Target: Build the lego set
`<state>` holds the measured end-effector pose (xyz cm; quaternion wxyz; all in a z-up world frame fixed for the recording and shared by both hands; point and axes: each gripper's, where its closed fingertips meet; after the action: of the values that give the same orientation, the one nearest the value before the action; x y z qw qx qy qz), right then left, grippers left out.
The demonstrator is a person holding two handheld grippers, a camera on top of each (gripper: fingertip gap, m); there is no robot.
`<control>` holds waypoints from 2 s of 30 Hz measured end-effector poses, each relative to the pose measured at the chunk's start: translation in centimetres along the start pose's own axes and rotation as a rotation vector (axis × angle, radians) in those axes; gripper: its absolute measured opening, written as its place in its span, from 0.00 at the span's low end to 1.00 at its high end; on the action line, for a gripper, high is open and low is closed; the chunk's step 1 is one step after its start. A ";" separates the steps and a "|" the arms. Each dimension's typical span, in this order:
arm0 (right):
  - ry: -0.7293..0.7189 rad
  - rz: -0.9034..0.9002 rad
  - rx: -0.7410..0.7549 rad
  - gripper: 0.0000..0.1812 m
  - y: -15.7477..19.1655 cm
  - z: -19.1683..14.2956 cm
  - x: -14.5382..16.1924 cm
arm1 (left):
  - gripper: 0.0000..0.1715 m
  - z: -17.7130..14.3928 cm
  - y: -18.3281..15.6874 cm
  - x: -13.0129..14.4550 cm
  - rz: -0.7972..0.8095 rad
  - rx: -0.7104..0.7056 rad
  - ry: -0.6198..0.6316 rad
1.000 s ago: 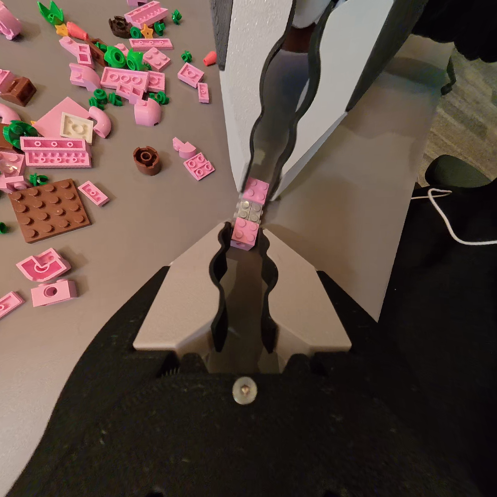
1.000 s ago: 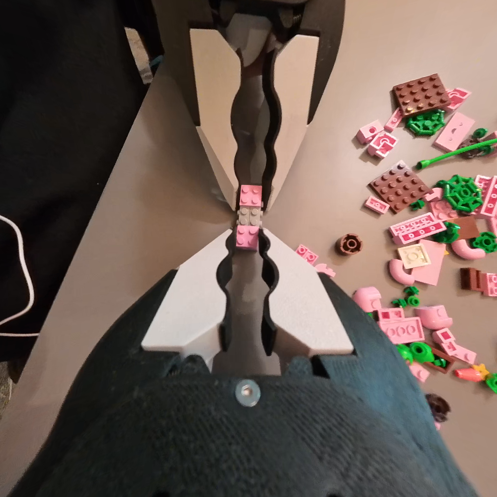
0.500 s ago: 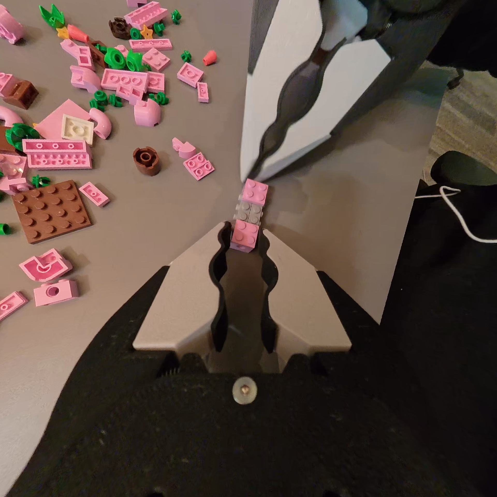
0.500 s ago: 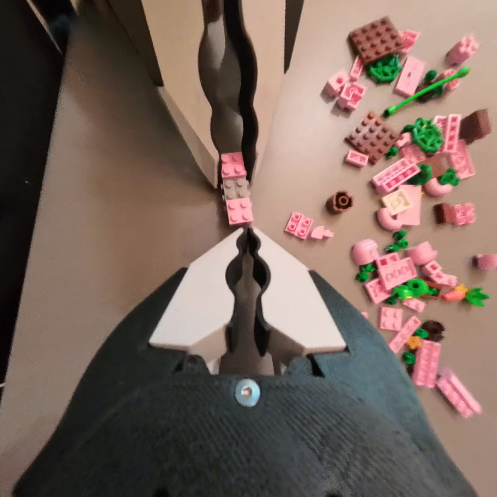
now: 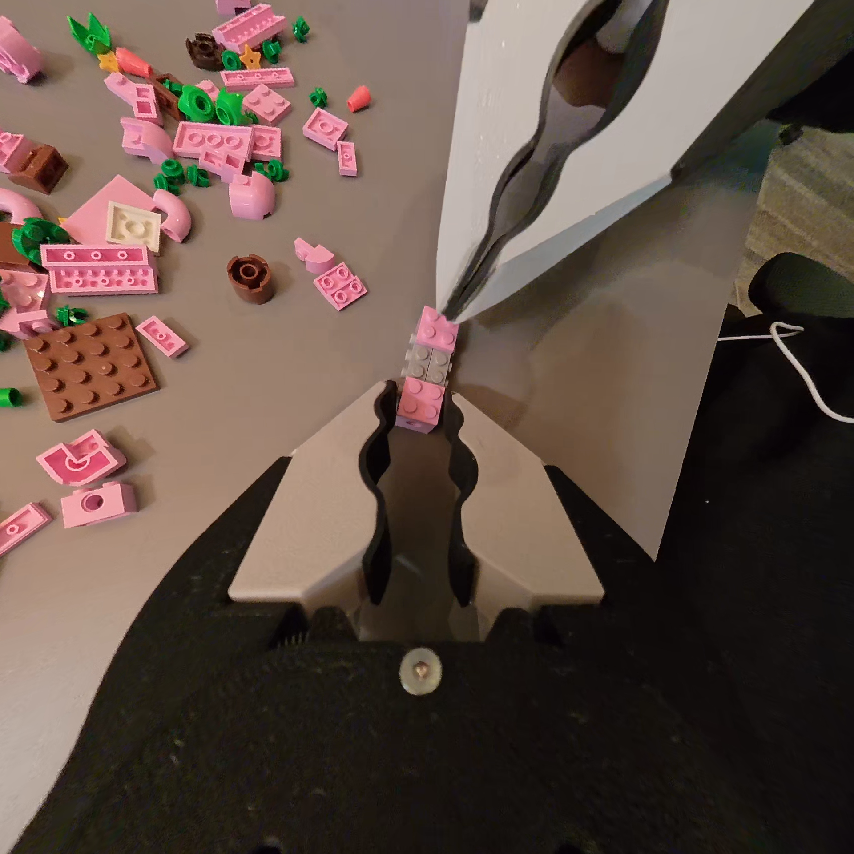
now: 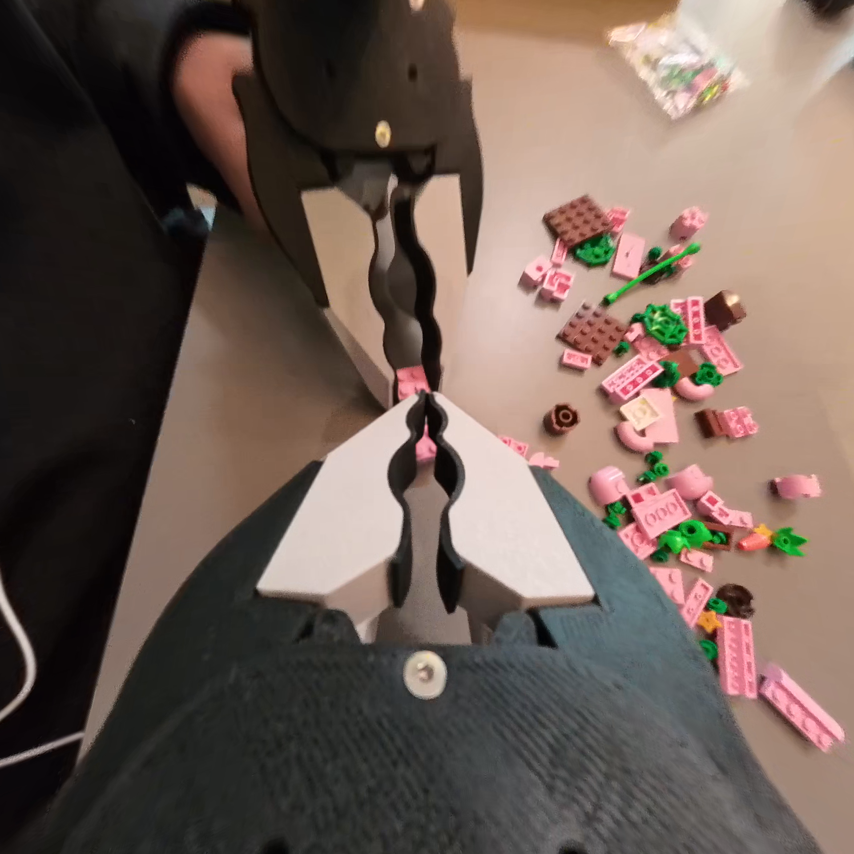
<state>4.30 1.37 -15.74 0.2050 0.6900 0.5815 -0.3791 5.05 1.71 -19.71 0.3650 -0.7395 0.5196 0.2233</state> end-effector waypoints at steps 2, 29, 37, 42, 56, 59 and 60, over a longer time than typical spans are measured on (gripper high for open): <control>0.070 0.009 0.004 0.00 -0.3 0.7 1.6 | 0.11 0.0 0.0 0.0 0.001 -0.002 0.000; -0.239 -0.183 -0.004 0.32 2.1 -1.9 -2.2 | 0.10 -4.8 -4.2 -3.4 -0.366 0.763 -0.358; -0.278 -0.217 -0.180 0.15 4.7 -2.7 -3.6 | 0.10 -6.5 -6.8 -3.5 -0.391 1.018 -0.348; -0.327 -0.254 -0.157 0.11 4.8 -3.0 -4.8 | 0.10 -6.3 -6.7 -3.4 -0.403 1.015 -0.337; -0.394 0.058 -0.080 0.48 0.4 -3.8 -4.6 | 0.10 -5.0 -3.3 -3.9 -0.311 0.685 -0.400; -0.462 0.229 -0.030 0.48 -3.2 -4.7 -4.1 | 0.10 -3.3 -2.0 -3.4 -0.176 0.441 -0.311; -0.478 0.270 0.010 0.46 -4.5 -4.9 -3.8 | 0.10 -2.7 -1.8 -3.3 -0.125 0.374 -0.277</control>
<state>1.19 3.54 -9.05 0.3818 0.6531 0.4178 -0.5031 5.40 1.98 -15.09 0.5768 -0.6519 0.4500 0.1996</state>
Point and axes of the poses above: each gripper's, where its closed fingertips meet, z out along the fingers, x out of its underside, y = z × x across the jaws, and after that the axes turned 8 degrees about x, right-handed
